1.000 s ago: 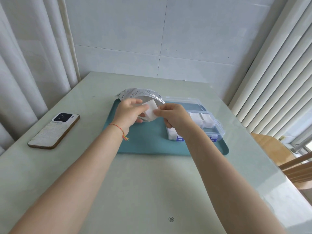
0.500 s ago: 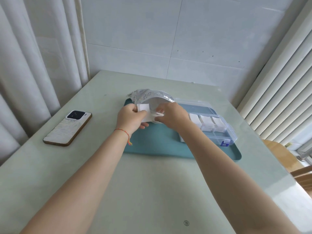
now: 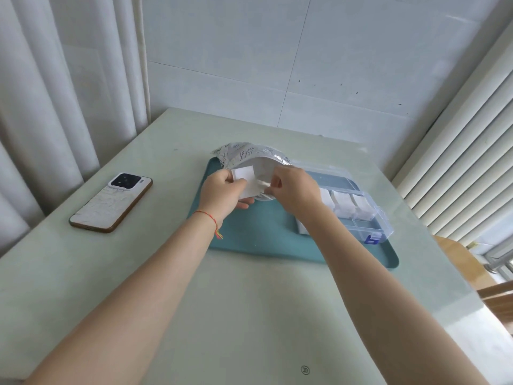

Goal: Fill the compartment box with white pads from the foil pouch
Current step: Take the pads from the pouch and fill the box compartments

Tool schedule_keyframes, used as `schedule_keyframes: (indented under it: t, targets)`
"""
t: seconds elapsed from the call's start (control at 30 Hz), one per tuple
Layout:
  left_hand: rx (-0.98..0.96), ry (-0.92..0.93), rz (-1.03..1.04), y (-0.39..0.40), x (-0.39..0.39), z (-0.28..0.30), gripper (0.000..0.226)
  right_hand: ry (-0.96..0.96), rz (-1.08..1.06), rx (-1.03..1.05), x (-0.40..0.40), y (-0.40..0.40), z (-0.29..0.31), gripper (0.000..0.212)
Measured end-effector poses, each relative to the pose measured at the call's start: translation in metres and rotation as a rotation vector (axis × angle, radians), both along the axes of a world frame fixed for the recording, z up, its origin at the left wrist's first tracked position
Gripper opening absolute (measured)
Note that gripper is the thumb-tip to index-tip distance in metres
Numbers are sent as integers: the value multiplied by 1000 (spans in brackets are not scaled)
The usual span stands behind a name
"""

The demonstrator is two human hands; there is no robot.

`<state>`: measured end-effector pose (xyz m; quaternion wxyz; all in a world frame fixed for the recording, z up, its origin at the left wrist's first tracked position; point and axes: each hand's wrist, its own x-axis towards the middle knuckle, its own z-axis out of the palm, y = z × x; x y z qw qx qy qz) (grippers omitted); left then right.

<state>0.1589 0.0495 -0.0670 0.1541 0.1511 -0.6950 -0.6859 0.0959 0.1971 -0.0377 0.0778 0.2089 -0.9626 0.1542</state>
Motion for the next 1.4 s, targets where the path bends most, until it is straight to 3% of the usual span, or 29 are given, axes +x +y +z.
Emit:
schedule_keyframes:
  t: [0.3,0.6,0.8,0.93,1.13,1.3,1.4]
  targets:
    - [36,-17,18,6,-8,-1,19,-217,-7,-503,-3,25,14,7]
    - [-24,-41,50,10,-6,3,25,-97,-48,-692,-2,42,17,13]
    - [-66,3,69,9,0,12,28,-333,-46,-1033,8,50,30,19]
    - [36,-15,-60,12,5,23,30,-488,57,-1160,10,59,33,16]
    - [283,-69,-411,23,11,42,35,-459,117,-986,19,63,37,14]
    - [416,-8,-375,40,8,36,35,-363,-106,-1187,27,53,24,17]
    - [553,26,-345,49,7,32,31,-370,-149,-1183,31,49,17,21]
